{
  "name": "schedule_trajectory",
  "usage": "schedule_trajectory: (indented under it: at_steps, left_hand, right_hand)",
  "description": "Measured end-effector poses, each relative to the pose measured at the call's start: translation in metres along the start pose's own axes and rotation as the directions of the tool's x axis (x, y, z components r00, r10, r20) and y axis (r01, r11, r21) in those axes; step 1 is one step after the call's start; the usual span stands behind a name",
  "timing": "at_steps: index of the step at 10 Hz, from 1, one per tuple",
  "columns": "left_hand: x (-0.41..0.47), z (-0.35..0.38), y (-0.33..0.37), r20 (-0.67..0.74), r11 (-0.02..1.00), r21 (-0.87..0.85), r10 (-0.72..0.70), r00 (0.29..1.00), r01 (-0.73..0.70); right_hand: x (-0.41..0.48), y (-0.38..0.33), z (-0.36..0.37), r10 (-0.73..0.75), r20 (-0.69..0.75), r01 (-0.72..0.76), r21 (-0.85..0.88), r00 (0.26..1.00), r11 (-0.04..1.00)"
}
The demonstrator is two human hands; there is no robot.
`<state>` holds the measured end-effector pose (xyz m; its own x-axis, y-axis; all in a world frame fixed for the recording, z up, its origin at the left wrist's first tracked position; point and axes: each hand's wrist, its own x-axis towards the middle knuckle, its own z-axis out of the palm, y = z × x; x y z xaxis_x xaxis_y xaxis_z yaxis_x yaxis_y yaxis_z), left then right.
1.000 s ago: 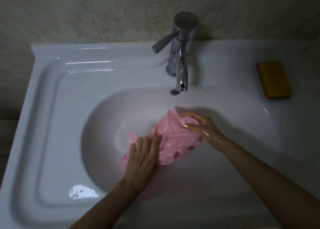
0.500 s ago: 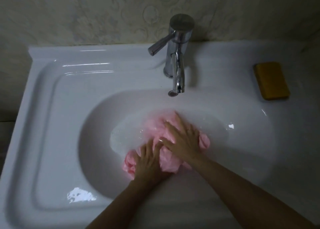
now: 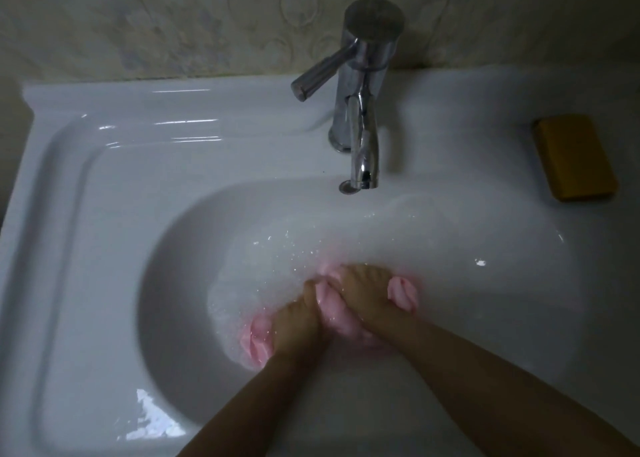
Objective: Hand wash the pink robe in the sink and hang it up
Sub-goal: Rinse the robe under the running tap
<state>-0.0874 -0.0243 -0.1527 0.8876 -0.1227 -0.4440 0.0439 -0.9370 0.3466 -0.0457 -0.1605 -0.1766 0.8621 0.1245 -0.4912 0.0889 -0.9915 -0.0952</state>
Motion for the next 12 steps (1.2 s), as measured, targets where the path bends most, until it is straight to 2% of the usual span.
schedule_trajectory:
  at_steps: [1, 2, 3, 4, 5, 6, 7, 8, 9, 10, 11, 12]
  left_hand:
    - [0.013, -0.009, 0.001, 0.091, 0.995, 0.101, 0.002, 0.996, -0.011]
    - [0.027, -0.036, 0.003, 0.167, 1.0, 0.0, 0.001, 0.986, -0.001]
    - [0.022, -0.073, -0.01, 0.082, 0.969, -0.116, 0.229, 0.97, -0.219]
    - [-0.009, -0.108, -0.016, 0.16, 0.913, 0.005, 0.402, 0.901, -0.408]
    - [-0.028, -0.115, -0.025, 0.217, 0.923, 0.005, 0.374, 0.902, -0.384]
    - [-0.023, -0.095, -0.027, -0.087, 0.917, 0.226, 0.354, 0.931, -0.327]
    - [-0.019, -0.049, -0.02, 0.054, 0.868, 0.306, 0.394, 0.917, -0.391]
    - [-0.021, -0.018, -0.019, 0.069, 0.881, 0.271, 0.384, 0.921, -0.388]
    - [-0.013, -0.005, -0.02, 0.02, 0.898, 0.246, 0.371, 0.929, -0.364]
    - [0.003, -0.003, -0.014, -0.008, 0.928, 0.18, 0.332, 0.943, -0.325]
    - [0.016, 0.0, -0.013, -0.114, 0.926, 0.183, 0.355, 0.928, -0.331]
    - [0.024, 0.008, -0.017, -0.155, 0.907, 0.25, 0.384, 0.91, -0.34]
  right_hand:
    - [0.0, -0.005, -0.001, -0.004, 0.031, -0.001, 0.168, 1.0, 0.986]
    - [-0.001, -0.005, -0.037, 0.103, -0.02, -0.094, 0.263, 0.994, 0.96]
    - [-0.014, 0.013, -0.071, 0.114, -0.068, -0.031, 0.716, 0.991, 0.698]
    - [-0.045, 0.04, -0.089, -0.068, -0.039, 0.06, 0.939, 0.997, 0.34]
    - [-0.079, 0.05, -0.085, -0.095, -0.153, 0.179, 0.801, 0.984, 0.571]
    - [-0.093, 0.05, -0.067, -0.112, -0.352, 0.245, 0.36, 0.929, 0.9]
    - [-0.083, 0.034, -0.035, -0.22, -0.249, 0.281, 0.244, 0.943, 0.928]
    - [-0.07, 0.027, -0.011, -0.267, -0.216, 0.285, 0.053, 0.939, 0.957]
    - [-0.058, 0.029, 0.01, -0.251, -0.299, 0.266, 0.012, 0.921, 0.964]
    - [-0.045, 0.024, 0.018, -0.218, -0.414, 0.265, 0.059, 0.884, 0.962]
    - [-0.032, 0.022, 0.026, -0.212, -0.513, 0.291, 0.077, 0.832, 0.954]
    - [-0.022, 0.021, 0.024, -0.194, -0.522, 0.287, 0.103, 0.831, 0.953]
